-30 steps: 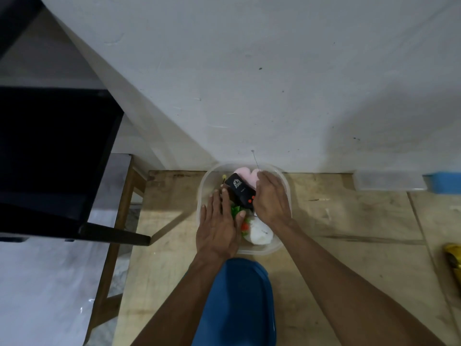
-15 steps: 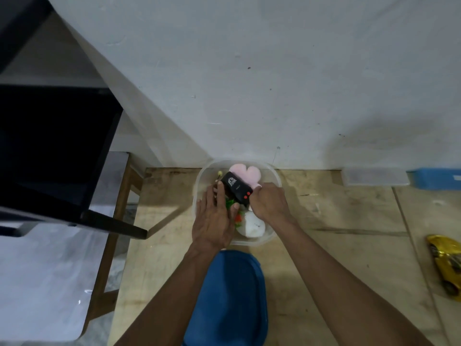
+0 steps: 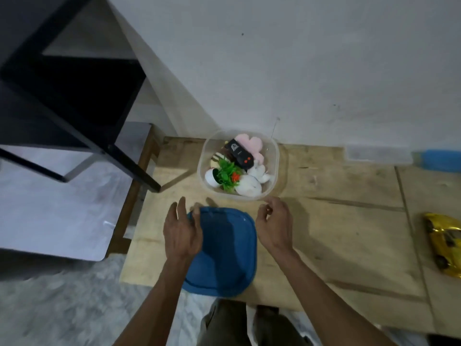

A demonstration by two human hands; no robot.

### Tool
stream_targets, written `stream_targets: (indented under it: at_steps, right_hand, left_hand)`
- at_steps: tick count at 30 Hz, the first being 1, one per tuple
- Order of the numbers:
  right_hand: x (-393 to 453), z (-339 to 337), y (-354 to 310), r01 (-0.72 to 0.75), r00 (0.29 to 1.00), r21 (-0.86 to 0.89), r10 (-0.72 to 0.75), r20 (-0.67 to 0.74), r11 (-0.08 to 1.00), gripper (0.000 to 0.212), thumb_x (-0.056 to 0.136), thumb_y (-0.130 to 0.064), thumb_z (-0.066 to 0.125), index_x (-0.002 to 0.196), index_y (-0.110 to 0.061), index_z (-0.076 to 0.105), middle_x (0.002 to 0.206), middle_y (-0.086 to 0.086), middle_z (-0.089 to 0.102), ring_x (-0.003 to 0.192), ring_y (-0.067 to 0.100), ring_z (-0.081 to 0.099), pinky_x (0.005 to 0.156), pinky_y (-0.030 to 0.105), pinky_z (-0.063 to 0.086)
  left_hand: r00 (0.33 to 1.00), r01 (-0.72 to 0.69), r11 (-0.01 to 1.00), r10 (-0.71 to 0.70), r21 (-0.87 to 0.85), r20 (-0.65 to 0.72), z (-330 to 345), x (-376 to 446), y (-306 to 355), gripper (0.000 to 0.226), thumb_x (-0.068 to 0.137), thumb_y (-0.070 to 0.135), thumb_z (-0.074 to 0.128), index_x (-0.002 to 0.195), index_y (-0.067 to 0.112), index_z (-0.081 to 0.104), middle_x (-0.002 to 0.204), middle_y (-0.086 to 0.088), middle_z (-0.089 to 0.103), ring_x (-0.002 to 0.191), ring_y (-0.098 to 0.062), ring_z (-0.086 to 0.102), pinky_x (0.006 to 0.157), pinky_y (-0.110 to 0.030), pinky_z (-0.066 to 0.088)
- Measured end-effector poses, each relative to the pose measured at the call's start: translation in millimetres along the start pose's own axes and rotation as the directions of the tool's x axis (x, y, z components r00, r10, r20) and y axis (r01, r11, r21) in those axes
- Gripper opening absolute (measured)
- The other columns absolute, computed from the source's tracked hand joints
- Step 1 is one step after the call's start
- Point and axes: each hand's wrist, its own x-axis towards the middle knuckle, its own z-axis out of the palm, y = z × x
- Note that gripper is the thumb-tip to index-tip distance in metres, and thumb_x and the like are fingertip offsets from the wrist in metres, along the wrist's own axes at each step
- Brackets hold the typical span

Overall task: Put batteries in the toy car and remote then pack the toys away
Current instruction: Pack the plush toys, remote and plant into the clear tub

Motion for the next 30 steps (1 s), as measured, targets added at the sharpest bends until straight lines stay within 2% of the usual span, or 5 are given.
stream_targets:
  at_steps: [5, 10, 18, 23, 30]
  right_hand:
    - [-57, 23, 37, -0.152, 0.964, -0.019, 0.153, 0.219, 0.988, 0.049, 0.099, -0.024, 0.051, 0.147, -0.022, 0.040, 0.144, 0.008, 0.047, 0.133, 0.026, 0.045, 0.109, 0.040, 0.040]
    - [-74, 40, 41, -0.275, 0.927, 0.019, 0.260, 0.269, 0.961, 0.054, 0.101, -0.023, 0.049, 0.152, -0.022, 0.031, 0.154, 0.002, 0.038, 0.141, 0.025, 0.036, 0.115, 0.040, 0.033]
    - [-100, 42, 31, -0.359, 0.930, 0.129, 0.342, 0.135, 0.925, 0.043, 0.101, -0.024, 0.052, 0.143, -0.019, 0.044, 0.141, 0.000, 0.048, 0.127, 0.015, 0.047, 0.100, 0.024, 0.037]
    - [-133, 19, 9, -0.167, 0.979, 0.187, 0.185, -0.084, 0.968, 0.038, 0.098, -0.025, 0.056, 0.136, -0.025, 0.051, 0.132, -0.006, 0.051, 0.119, 0.007, 0.048, 0.103, 0.026, 0.038]
    - [-68, -19, -46, 0.003, 0.961, 0.171, 0.045, -0.273, 0.985, 0.040, 0.096, -0.017, 0.059, 0.136, -0.015, 0.055, 0.134, 0.000, 0.055, 0.122, 0.014, 0.052, 0.105, 0.030, 0.042]
  left_hand:
    - [0.976, 0.172, 0.981, -0.182, 0.084, 0.122, 8, -40, -36, 0.063, 0.102, 0.051, 0.033, 0.155, 0.019, 0.023, 0.152, -0.023, 0.035, 0.137, -0.044, 0.036, 0.106, -0.059, 0.039]
    - [0.949, 0.168, 0.982, -0.185, 0.087, 0.256, 18, -45, -50, 0.064, 0.103, 0.049, 0.033, 0.157, 0.020, 0.015, 0.143, -0.021, 0.042, 0.130, -0.045, 0.039, 0.103, -0.058, 0.037]
    - [0.962, 0.197, 0.980, -0.198, 0.026, 0.190, -1, -60, -50, 0.060, 0.102, 0.049, 0.037, 0.154, 0.020, 0.024, 0.141, -0.022, 0.042, 0.127, -0.041, 0.035, 0.100, -0.057, 0.039]
    - [0.997, 0.071, 0.992, -0.071, -0.108, 0.003, -21, -86, -32, 0.052, 0.103, 0.043, 0.041, 0.147, 0.017, 0.038, 0.132, -0.020, 0.049, 0.118, -0.036, 0.041, 0.095, -0.052, 0.043]
    - [0.990, -0.133, 0.966, 0.121, -0.220, -0.066, -40, -25, 30, 0.054, 0.104, 0.047, 0.035, 0.150, 0.018, 0.033, 0.136, -0.016, 0.047, 0.123, -0.032, 0.036, 0.100, -0.053, 0.040]
